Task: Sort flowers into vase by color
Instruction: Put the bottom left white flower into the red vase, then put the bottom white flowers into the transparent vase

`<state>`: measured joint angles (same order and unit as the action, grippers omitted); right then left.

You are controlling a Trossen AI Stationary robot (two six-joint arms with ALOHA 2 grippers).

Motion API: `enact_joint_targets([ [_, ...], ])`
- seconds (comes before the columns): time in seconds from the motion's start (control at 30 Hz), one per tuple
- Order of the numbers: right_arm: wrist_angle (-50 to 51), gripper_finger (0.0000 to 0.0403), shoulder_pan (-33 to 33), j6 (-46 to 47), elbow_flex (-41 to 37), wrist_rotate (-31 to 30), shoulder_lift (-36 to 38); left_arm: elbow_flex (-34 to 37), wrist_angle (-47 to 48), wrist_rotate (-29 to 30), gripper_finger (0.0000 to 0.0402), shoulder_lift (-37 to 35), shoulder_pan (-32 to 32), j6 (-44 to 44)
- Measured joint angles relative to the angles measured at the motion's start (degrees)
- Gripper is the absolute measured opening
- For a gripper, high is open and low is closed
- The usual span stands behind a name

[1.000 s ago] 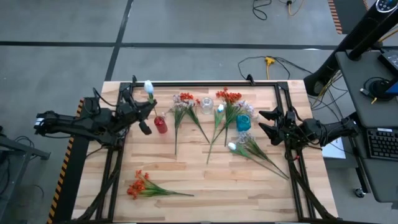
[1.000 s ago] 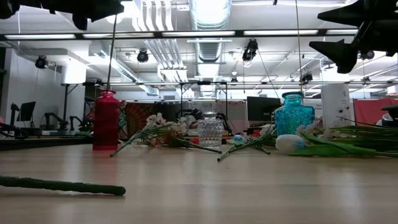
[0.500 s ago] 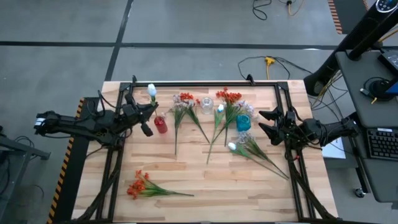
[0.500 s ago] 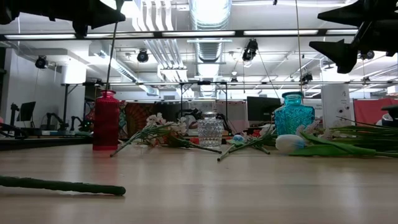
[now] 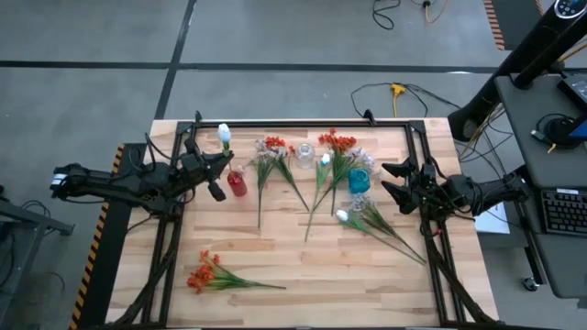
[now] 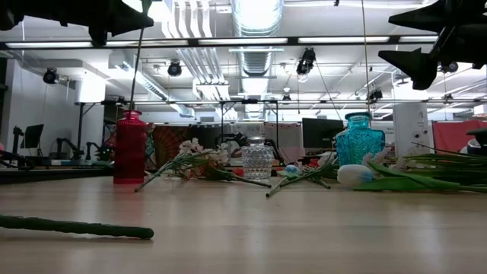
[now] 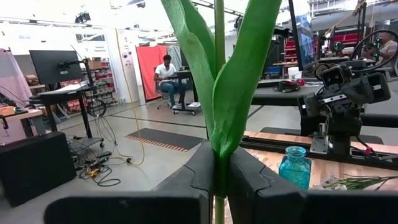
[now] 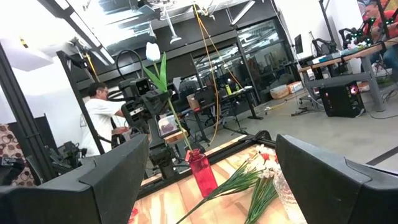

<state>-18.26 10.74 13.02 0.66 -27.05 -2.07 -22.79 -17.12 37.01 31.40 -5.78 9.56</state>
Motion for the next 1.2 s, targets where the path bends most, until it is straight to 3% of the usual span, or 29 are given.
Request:
enact_joint_targets([
  [0.17,0.00,0.0343,-0.02,-0.02,-0.01,0.00,0.00,0.00,0.00,0.02,0.0030,0.00,0.00,0.00],
  [0.53,-0.01,0.0343,0.00,0.04,-0.01,0.02,0.00,-0.16,4.55,0.07,0.0132,-0.23,0.00,-4.79],
  [0.83,0.00,0.0343,0.00,0.65,-0.01,0.48,-0.02,-9.94,31.00,0.02,0.0201,-0.97,0.00,-15.45],
  [1.07,0.02,0.0343,0.00,1.62,-0.01,0.46,-0.02,-19.00,49.87,-0.89,0.0210,-0.06,-0.03,-25.22],
  [1.2,0.30,0.0343,0.00,4.15,-0.01,2.40,-0.02,-23.06,54.72,-4.95,0.0210,0.92,-0.56,-31.79],
])
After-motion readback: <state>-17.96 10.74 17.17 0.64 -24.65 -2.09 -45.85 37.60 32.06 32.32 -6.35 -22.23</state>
